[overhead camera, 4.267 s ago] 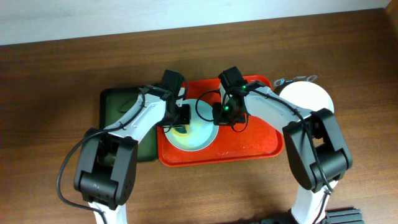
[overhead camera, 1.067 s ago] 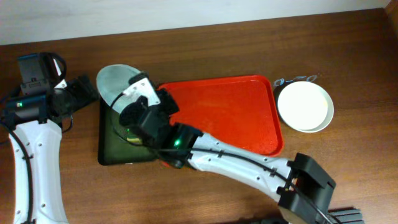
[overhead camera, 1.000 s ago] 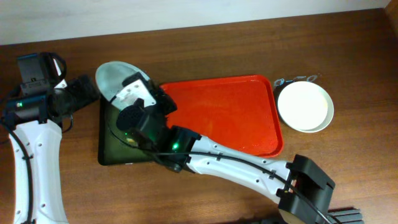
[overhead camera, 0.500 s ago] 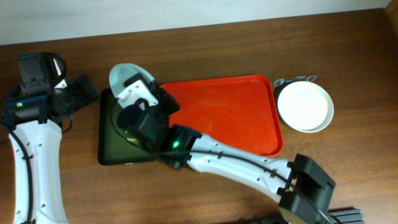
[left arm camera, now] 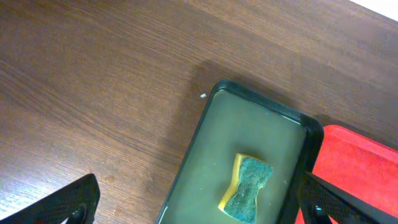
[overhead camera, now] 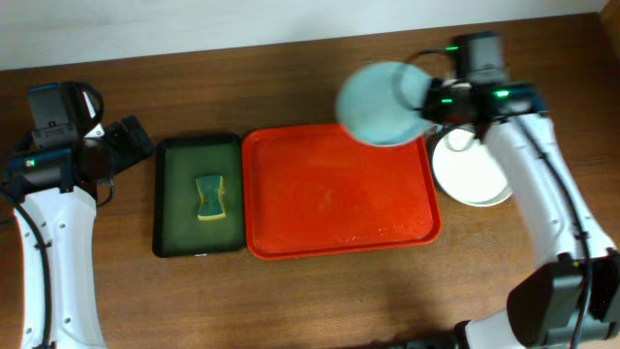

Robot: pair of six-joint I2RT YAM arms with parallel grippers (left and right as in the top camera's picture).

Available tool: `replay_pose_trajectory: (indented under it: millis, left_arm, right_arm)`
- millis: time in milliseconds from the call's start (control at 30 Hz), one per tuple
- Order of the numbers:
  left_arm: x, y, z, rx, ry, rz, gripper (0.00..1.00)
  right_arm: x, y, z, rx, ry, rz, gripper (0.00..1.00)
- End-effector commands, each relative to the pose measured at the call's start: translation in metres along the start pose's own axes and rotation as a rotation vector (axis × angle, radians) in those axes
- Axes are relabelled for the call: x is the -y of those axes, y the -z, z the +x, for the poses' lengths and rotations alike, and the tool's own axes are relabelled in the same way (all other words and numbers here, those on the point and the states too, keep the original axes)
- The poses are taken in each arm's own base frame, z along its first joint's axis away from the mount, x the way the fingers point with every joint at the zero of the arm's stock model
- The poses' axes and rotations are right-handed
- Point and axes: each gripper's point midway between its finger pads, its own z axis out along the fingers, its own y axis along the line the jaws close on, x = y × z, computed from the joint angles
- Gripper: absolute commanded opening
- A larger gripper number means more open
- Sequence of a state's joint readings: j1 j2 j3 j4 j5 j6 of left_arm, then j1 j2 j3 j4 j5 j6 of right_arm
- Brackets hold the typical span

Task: Clean dirty plates on tray and stack at the side

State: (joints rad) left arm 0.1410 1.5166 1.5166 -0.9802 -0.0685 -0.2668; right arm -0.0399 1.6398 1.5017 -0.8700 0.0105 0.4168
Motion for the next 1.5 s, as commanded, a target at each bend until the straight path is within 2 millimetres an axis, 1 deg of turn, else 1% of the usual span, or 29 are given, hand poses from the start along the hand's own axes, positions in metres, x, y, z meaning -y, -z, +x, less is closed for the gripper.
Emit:
replay_pose_trajectory:
  millis: [0, 33, 67, 100, 167, 233, 300, 333, 400, 433, 467, 500, 533, 567, 600, 633, 667, 733, 833, 1233, 1267, 1300, 1367, 1400, 1467]
  left_arm:
    - [-0.002, 0.001, -0.002, 0.006, 0.013, -0.004, 0.99]
    - [-0.002, 0.001, -0.002, 0.006, 0.013, -0.004, 0.99]
    - [-0.002, 0.001, -0.002, 0.006, 0.013, -0.004, 0.99]
    - [-0.002, 0.001, -0.002, 0.006, 0.013, -0.004, 0.99]
    - [-0.002, 0.001, -0.002, 0.006, 0.013, -0.004, 0.99]
    - [-0.002, 0.001, -0.002, 0.006, 0.013, -0.004, 0.99]
    - [-0.002, 0.001, -0.002, 0.007, 0.013, -0.004, 0.99]
    - [-0.002, 0.001, -0.002, 0.007, 0.013, -0.005, 0.99]
    - [-0.002, 0.001, -0.002, 0.006, 0.013, -0.004, 0.99]
    - [-0.002, 0.001, -0.002, 0.006, 0.013, -0.004, 0.99]
    - [-0.002, 0.001, -0.002, 0.007, 0.013, -0.005, 0.99]
    - [-0.002, 0.001, -0.002, 0.006, 0.013, -0.004, 0.99]
    - [-0.002, 0.001, -0.002, 0.006, 0.013, -0.004, 0.99]
    - [-0.002, 0.001, -0.002, 0.006, 0.013, -0.004, 0.99]
    - [-0.002, 0.001, -0.002, 0.006, 0.013, -0.004, 0.99]
    - [-0.002, 0.001, -0.002, 0.006, 0.013, -0.004, 0.99]
    - [-0.002, 0.001, -0.002, 0.007, 0.013, -0.005, 0.99]
    - [-0.002, 0.001, -0.002, 0.006, 0.013, -0.004, 0.99]
    - [-0.002, 0.001, -0.002, 0.006, 0.013, -0.004, 0.99]
    - [-0.002, 0.001, -0.002, 0.006, 0.013, -0.004, 0.99]
    - [-0.002, 0.001, -0.002, 0.007, 0.013, -0.005, 0.99]
    - [-0.002, 0.001, -0.002, 0.006, 0.013, -0.004, 0.99]
    - [-0.002, 0.001, -0.002, 0.007, 0.013, -0.005, 0.99]
    - [-0.002, 0.001, -0.002, 0.006, 0.013, -0.004, 0.99]
    - [-0.002, 0.001, -0.002, 0.006, 0.013, -0.004, 0.99]
  right_arm:
    - [0.095, 0.004, -0.004, -0.061, -0.217, 0.125, 0.04]
    - [0.131, 0.003, 0.002, -0.094, -0.293, 0.177, 0.04]
    - [0.156, -0.001, 0.011, -0.126, -0.344, 0.214, 0.04]
    - [0.173, -0.004, 0.021, -0.158, -0.384, 0.239, 0.04]
    - [0.198, -0.014, 0.040, -0.215, -0.445, 0.275, 0.04]
    - [0.207, -0.026, 0.051, -0.244, -0.462, 0.287, 0.04]
    - [0.207, -0.035, 0.058, -0.271, -0.461, 0.290, 0.04]
    - [0.208, -0.037, 0.058, -0.272, -0.462, 0.291, 0.08]
    - [0.208, -0.037, 0.056, -0.266, -0.441, 0.286, 0.32]
    - [0.208, -0.038, 0.056, -0.270, -0.402, 0.279, 0.50]
    - [0.202, -0.039, 0.056, -0.282, -0.346, 0.237, 0.65]
    - [0.186, -0.041, 0.055, -0.300, -0.250, 0.124, 0.75]
    - [0.151, -0.042, 0.053, -0.309, -0.174, -0.075, 0.91]
    - [0.124, -0.041, 0.053, -0.312, -0.090, -0.208, 0.93]
    - [0.114, -0.041, 0.061, -0.333, 0.028, -0.220, 0.93]
    - [0.111, -0.042, 0.065, -0.349, 0.062, -0.202, 0.93]
    - [0.110, -0.043, 0.069, -0.365, 0.093, -0.166, 0.99]
    - [0.094, -0.045, 0.073, -0.374, 0.133, -0.182, 0.98]
    - [0.086, -0.046, 0.075, -0.378, 0.156, -0.190, 0.98]
    - [0.085, -0.043, 0.073, -0.370, 0.160, -0.191, 0.98]
    - [0.082, -0.040, 0.072, -0.358, 0.169, -0.194, 0.98]
    - [0.076, -0.031, 0.068, -0.330, 0.188, -0.199, 0.98]
    - [0.056, -0.003, 0.058, -0.247, 0.247, -0.220, 0.98]
    - [0.038, 0.020, 0.054, -0.182, 0.298, -0.241, 0.99]
    - [0.004, 0.068, 0.053, -0.055, 0.403, -0.296, 0.98]
